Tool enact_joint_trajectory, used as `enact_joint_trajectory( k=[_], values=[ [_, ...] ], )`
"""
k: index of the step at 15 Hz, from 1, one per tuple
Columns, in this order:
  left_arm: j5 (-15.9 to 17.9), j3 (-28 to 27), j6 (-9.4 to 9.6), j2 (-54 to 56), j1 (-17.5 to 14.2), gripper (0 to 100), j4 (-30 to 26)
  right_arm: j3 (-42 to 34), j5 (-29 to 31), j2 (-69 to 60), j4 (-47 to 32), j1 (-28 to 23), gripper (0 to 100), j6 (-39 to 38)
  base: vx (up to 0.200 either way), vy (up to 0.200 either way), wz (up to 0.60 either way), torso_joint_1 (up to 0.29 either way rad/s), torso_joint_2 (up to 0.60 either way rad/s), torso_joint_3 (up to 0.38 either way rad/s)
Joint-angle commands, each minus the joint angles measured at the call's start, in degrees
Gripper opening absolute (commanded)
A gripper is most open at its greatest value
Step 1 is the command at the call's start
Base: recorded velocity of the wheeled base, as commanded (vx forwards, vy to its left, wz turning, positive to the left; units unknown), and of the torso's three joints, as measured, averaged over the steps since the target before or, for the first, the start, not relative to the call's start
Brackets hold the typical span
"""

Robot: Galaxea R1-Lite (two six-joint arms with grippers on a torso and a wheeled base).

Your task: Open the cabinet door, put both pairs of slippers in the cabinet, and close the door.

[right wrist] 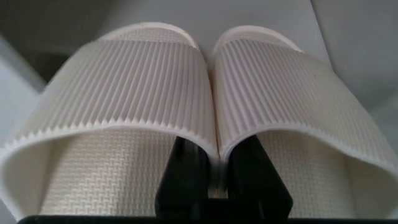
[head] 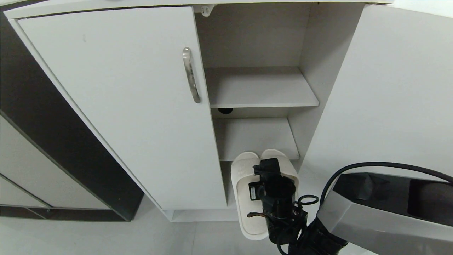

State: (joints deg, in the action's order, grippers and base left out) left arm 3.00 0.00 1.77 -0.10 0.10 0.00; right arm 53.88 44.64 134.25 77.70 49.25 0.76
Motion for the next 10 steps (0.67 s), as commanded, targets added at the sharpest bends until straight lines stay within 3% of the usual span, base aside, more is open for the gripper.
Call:
enact_joint_trajectory(
  k=[1, 5, 10],
  values=[
    [0.0, 0.0, -0.01, -0.1, 0.0, 0, 0.0, 0.0, 0.0, -0.3, 0.0, 0.0, 0, 0.0, 0.200, 0.000, 0.00, 0.007, 0.01, 0.002],
    [-0.1, 0.0, -0.01, -0.1, 0.0, 0, 0.1, 0.0, 0.0, -0.3, 0.0, 0.0, 0, 0.0, 0.200, 0.000, 0.00, 0.005, 0.00, 0.000],
    [0.0, 0.0, -0.01, -0.1, 0.0, 0, 0.0, 2.5, -0.2, 0.0, -1.2, -1.0, 0, 0.1, 0.000, 0.000, 0.00, 0.000, 0.00, 0.000]
  ],
)
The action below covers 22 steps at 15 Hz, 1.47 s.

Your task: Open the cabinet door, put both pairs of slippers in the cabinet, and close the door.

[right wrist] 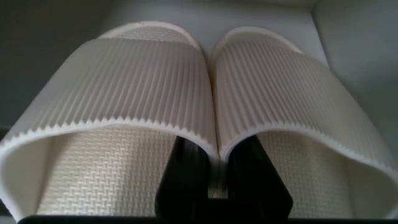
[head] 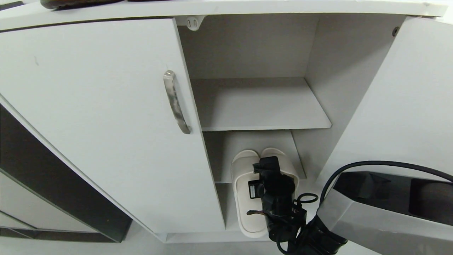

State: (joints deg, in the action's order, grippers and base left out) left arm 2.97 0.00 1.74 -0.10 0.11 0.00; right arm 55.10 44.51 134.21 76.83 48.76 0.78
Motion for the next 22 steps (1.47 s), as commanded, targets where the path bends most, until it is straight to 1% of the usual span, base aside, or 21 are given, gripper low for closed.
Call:
enact_joint_trajectory(
  k=[1, 2, 5, 7, 9, 11, 18, 19, 22],
  values=[
    [0.0, 0.0, 0.01, -0.1, 0.0, 0, 0.1, 3.3, -0.3, 0.4, -2.1, -1.2, 0, 0.0, 0.000, 0.000, 0.00, 0.000, 0.00, 0.000],
    [0.0, 0.0, 0.01, -0.1, 0.0, 0, 0.1, 8.5, -1.1, 1.8, -6.1, -3.1, 0, 0.0, 0.000, 0.000, 0.00, 0.000, 0.00, 0.000],
    [0.0, 0.0, 0.01, -0.1, 0.0, 0, 0.1, 19.4, -1.7, 5.2, -13.1, -5.5, 0, 0.0, 0.000, 0.000, 0.00, 0.000, 0.00, 0.000],
    [0.0, 0.0, 0.01, -0.1, 0.0, 0, 0.1, 24.8, -1.9, 6.5, -17.3, -6.5, 0, 0.0, 0.000, 0.000, 0.00, 0.000, 0.00, 0.000],
    [0.0, 0.0, 0.01, -0.1, 0.0, 0, 0.1, 28.0, -3.3, 7.1, -19.5, -7.0, 0, 0.0, 0.000, 0.000, 0.00, 0.000, 0.00, 0.000],
    [0.0, 0.0, 0.01, -0.1, 0.0, 0, 0.0, 30.6, -3.3, 8.3, -20.4, -7.7, 0, 0.0, 0.000, 0.000, 0.00, 0.000, 0.00, 0.000],
    [0.0, 0.0, 0.01, -0.1, 0.0, 0, 0.1, 32.0, -3.5, 9.3, -22.2, -8.2, 0, 0.0, 0.000, 0.000, 0.00, 0.000, 0.00, 0.000],
    [0.0, 0.0, 0.01, -0.1, 0.0, 0, 0.1, 32.4, -3.6, 9.6, -22.2, -8.2, 100, 0.0, 0.000, 0.000, 0.00, 0.000, 0.00, 0.000],
    [-0.1, 0.0, 0.01, -0.1, 0.0, 0, 0.1, 32.8, -3.6, 9.9, -22.9, -8.2, 100, 0.0, 0.000, 0.000, 0.00, 0.000, 0.00, 0.000]
  ],
)
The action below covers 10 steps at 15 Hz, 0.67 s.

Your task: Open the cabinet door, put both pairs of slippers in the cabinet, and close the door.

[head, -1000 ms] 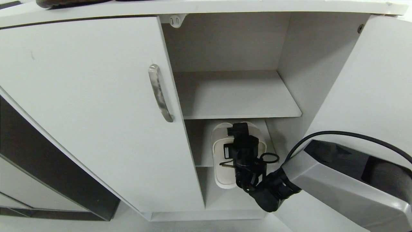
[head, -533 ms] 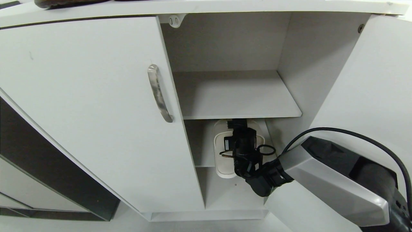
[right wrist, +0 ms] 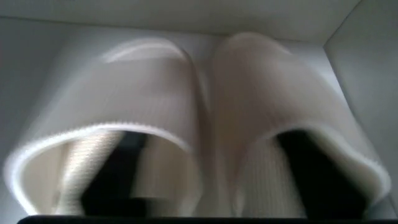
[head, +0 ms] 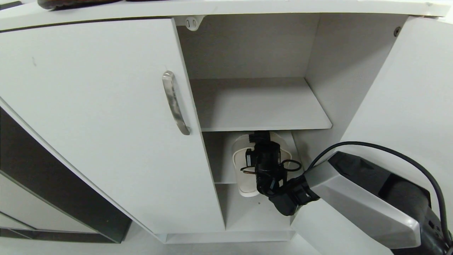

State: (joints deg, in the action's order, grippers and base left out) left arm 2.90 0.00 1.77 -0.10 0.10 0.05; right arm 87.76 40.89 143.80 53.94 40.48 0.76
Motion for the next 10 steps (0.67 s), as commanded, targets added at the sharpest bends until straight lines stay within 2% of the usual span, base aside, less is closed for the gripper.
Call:
enact_joint_trajectory(
  k=[1, 3, 10],
  values=[
    [0.0, 0.0, -0.01, -0.1, 0.0, 0, 0.0, 0.0, 0.1, 0.3, -0.1, 0.0, 100, 0.0, 0.000, 0.000, 0.00, 0.000, 0.00, 0.000],
    [0.1, 0.0, -0.01, -0.1, 0.0, 0, 0.0, -1.2, 0.2, -0.2, 0.0, 0.4, 100, 0.2, 0.000, 0.000, 0.00, 0.000, 0.00, 0.000],
    [0.0, 0.0, -0.01, -0.1, 0.0, 0, 0.0, -19.3, 0.5, -11.5, 6.1, 5.6, 100, 0.2, 0.000, 0.000, 0.00, 0.000, 0.00, 0.000]
  ],
)
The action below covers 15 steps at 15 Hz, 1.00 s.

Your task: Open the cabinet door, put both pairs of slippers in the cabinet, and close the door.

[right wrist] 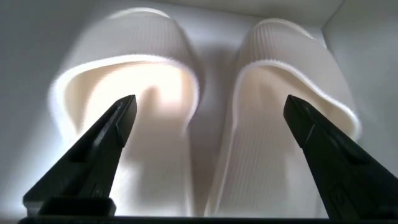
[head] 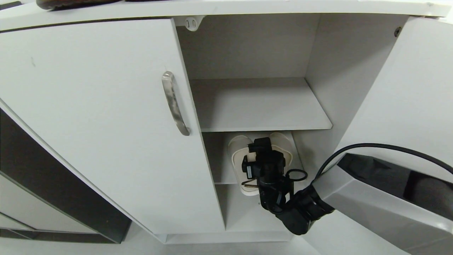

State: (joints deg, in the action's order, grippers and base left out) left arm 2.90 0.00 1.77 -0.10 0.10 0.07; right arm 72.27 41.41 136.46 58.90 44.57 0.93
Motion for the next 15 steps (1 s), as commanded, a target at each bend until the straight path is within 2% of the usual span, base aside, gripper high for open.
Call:
enact_joint_trajectory(
  k=[1, 4, 8, 10, 15],
  values=[
    [0.1, 0.0, -0.01, -0.1, 0.0, 0, -0.1, -7.6, 0.0, -6.0, 2.4, 2.6, 100, 0.0, 0.000, 0.000, 0.00, 0.000, 0.00, 0.000],
    [0.1, 0.0, -0.01, -0.1, 0.0, 0, 0.0, -18.2, -0.2, -8.5, 8.9, 5.4, 100, 0.4, 0.000, 0.000, 0.00, 0.000, 0.00, 0.000],
    [0.1, 0.0, -0.01, -0.1, 0.0, 0, 0.0, -20.3, -0.6, -8.2, 11.7, 5.4, 100, -0.2, 0.000, 0.000, 0.00, 0.000, 0.00, 0.000],
    [0.1, 0.0, -0.01, -0.1, 0.0, 0, 0.0, -20.5, -2.3, -8.3, 11.8, 5.4, 100, -0.1, -0.200, 0.000, 0.00, 0.007, 0.00, 0.000],
    [0.1, 0.0, -0.01, -0.1, 0.0, 0, 0.0, -20.8, -2.2, -8.2, 11.9, 5.5, 100, -0.1, -0.200, 0.000, 0.00, 0.000, 0.00, 0.002]
  ],
)
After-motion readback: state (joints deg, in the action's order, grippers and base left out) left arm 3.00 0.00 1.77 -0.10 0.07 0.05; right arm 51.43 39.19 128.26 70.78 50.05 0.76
